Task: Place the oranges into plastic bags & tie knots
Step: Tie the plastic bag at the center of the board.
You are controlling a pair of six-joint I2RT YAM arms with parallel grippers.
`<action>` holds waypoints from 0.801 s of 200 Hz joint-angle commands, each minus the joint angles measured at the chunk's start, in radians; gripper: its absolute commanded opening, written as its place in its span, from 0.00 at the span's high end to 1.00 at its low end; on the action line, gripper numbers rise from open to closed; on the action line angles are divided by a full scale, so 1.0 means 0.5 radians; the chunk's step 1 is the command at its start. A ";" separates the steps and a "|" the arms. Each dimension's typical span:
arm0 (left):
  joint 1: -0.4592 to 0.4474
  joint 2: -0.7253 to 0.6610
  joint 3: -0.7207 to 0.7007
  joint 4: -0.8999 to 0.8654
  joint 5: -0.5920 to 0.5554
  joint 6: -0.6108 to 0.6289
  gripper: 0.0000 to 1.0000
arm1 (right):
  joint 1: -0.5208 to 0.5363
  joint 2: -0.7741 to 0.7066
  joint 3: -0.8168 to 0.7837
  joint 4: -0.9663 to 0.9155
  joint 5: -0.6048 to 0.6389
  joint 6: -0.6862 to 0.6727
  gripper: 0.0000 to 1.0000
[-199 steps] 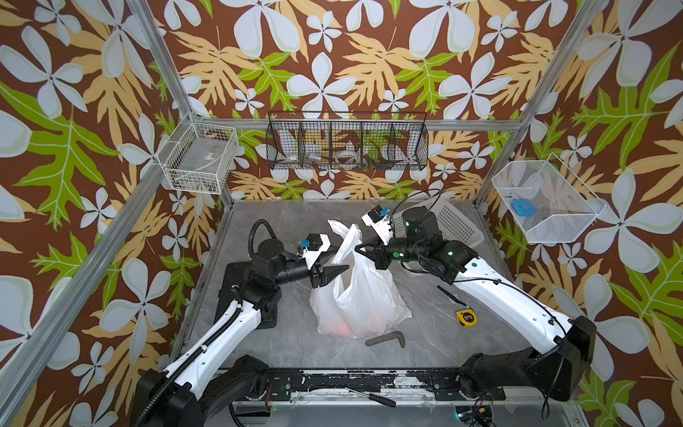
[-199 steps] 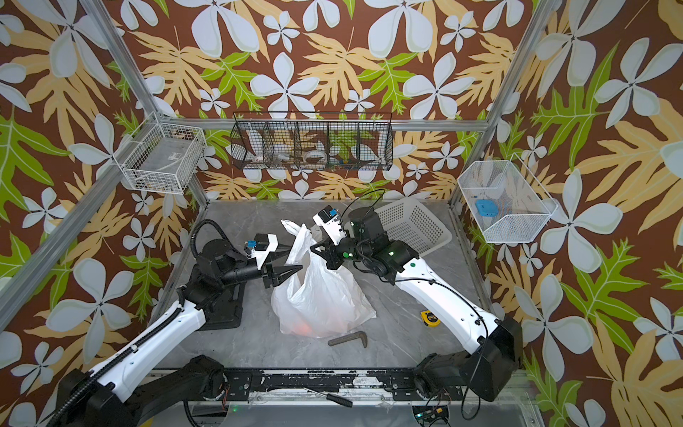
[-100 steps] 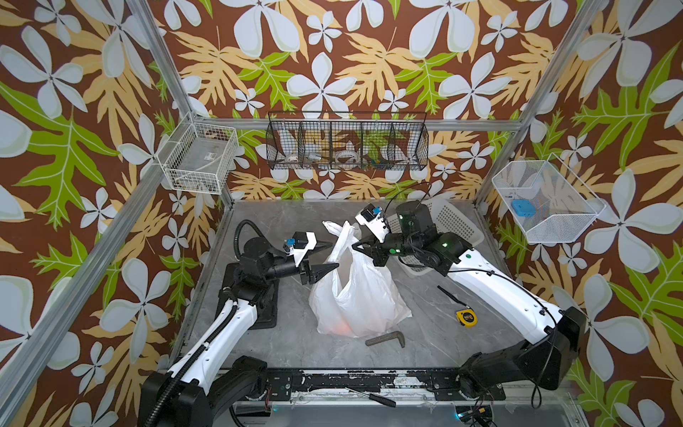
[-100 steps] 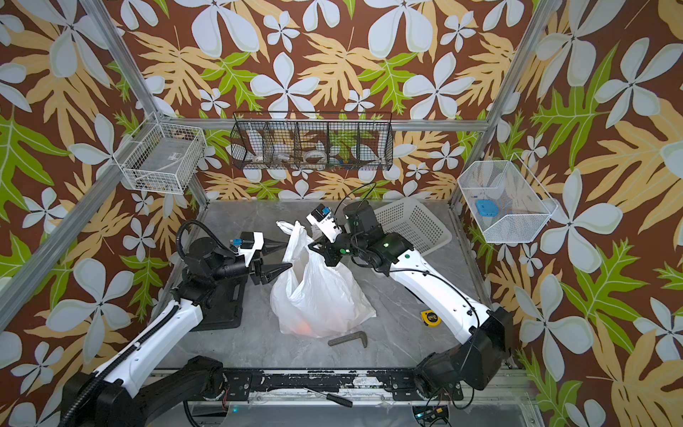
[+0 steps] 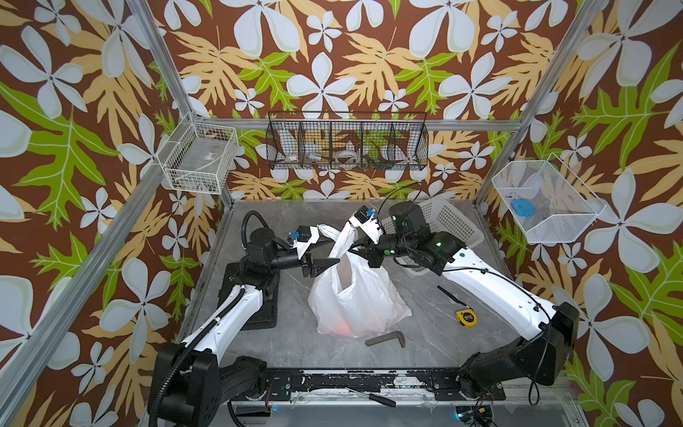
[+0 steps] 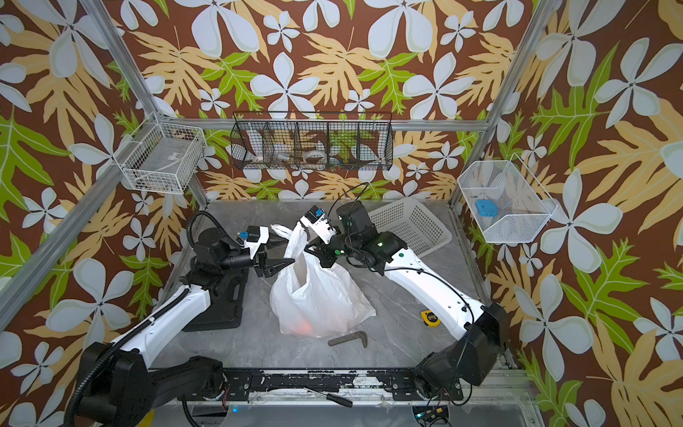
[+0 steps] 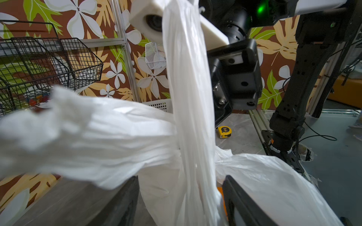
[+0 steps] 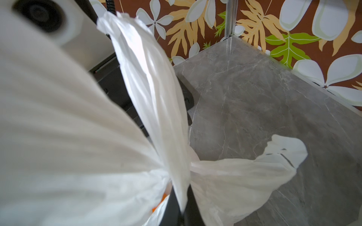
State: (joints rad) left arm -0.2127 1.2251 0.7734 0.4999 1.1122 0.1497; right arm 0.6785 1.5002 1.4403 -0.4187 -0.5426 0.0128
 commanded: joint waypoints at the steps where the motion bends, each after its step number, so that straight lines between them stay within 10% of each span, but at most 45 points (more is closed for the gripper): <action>1: 0.013 0.058 0.056 0.158 0.176 -0.081 0.30 | 0.005 0.020 0.027 0.039 -0.009 -0.051 1.00; 98: 0.005 0.198 -0.026 0.873 0.322 -0.601 0.36 | 0.057 0.083 0.085 0.098 -0.106 -0.024 1.00; 160: 0.013 0.558 -0.042 2.623 0.509 -2.004 0.52 | 0.057 0.089 0.054 0.098 -0.257 -0.080 1.00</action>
State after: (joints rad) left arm -0.2089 1.4296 0.7227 1.2659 1.3010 -0.4301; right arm 0.7055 1.5417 1.4631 -0.3862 -0.6353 -0.0113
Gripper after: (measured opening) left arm 0.503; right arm 0.049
